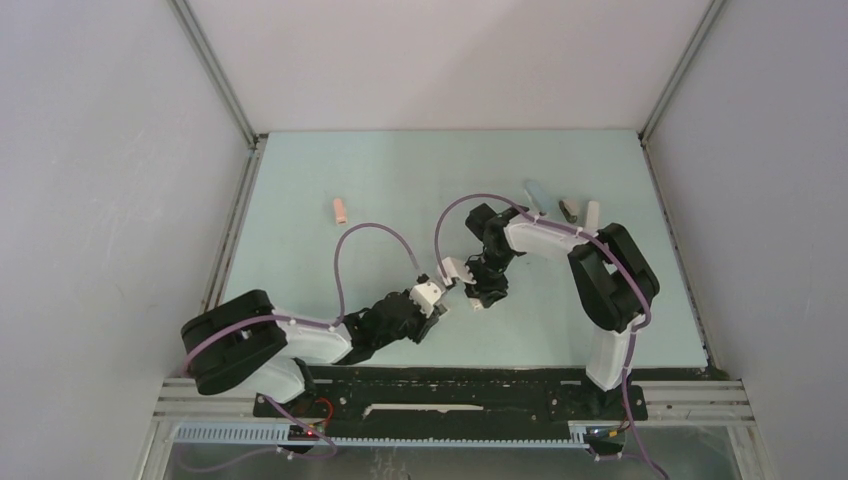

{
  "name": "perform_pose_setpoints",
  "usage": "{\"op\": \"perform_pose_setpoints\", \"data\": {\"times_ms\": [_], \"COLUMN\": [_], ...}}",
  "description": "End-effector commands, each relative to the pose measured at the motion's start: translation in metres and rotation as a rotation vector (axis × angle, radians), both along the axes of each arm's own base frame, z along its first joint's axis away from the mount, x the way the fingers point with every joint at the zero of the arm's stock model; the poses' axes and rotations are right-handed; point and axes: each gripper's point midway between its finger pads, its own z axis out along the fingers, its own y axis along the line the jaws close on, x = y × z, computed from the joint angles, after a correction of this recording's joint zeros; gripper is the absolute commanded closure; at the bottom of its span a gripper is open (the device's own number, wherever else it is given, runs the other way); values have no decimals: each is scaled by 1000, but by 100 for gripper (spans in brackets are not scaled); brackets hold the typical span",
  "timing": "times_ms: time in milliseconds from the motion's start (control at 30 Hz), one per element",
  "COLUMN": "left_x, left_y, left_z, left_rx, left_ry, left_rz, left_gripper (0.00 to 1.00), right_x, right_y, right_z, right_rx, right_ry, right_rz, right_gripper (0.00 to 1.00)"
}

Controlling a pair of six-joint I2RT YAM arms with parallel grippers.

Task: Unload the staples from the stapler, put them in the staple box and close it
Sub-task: Move the shell to the center of the board.

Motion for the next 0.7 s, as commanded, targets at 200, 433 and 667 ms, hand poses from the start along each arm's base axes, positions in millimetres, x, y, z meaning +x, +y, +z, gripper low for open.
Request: {"op": "perform_pose_setpoints", "data": {"times_ms": [200,433,667], "left_x": [0,-2,-7], "left_y": [1,20,45], "left_z": [33,66,85], "left_rx": [-84,-210,-346], "left_ry": [-64,-136,-224], "left_rz": [11,68,111], "left_gripper": [48,31,6], "right_x": [5,9,13], "right_y": [4,4,-4], "right_z": [13,27,49], "right_rx": [43,93,168], "right_ry": [-39,-65,-118], "right_rz": [-52,-82,-88], "right_gripper": [37,28,16]}}
